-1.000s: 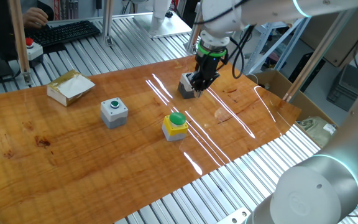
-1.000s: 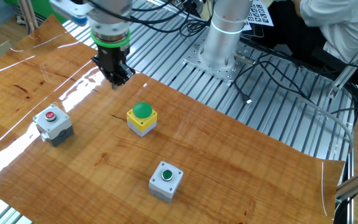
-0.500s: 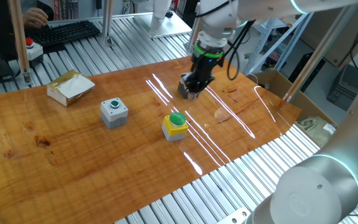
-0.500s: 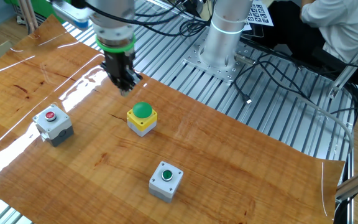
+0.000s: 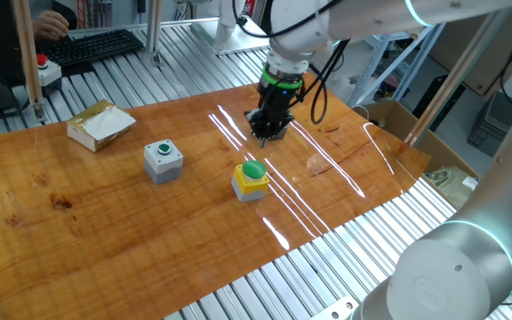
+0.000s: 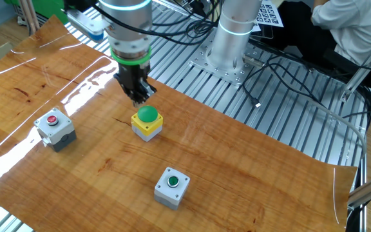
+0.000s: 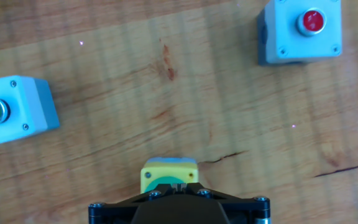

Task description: Press three buttons from left to right in sequence

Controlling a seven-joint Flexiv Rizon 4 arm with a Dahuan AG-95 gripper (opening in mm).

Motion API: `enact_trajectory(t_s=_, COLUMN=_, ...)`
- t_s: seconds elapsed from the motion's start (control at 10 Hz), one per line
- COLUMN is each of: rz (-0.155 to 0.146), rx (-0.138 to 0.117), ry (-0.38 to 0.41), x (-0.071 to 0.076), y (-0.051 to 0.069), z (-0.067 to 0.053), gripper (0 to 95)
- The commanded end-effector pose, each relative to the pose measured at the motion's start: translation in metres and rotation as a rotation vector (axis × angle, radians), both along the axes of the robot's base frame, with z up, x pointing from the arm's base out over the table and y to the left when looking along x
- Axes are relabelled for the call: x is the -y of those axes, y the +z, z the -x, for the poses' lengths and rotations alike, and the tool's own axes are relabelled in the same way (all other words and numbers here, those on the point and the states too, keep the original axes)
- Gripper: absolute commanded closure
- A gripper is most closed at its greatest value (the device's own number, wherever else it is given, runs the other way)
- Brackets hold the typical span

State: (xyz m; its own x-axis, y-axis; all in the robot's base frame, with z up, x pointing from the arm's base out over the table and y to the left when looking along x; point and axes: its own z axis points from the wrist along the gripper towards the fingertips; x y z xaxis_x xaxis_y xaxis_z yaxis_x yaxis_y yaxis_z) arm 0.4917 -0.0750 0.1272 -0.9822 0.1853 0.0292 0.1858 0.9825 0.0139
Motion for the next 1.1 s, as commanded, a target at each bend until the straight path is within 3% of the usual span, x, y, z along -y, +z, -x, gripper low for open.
enact_trajectory(t_s=0.1, rz=-0.001, rx=0.0, ry=0.002, x=-0.004, y=-0.004, z=0.003, gripper=95.0)
enact_trajectory(t_s=1.1, rz=-0.003, rx=0.036, ry=0.01, x=-0.009, y=-0.042, z=0.015, gripper=95.0)
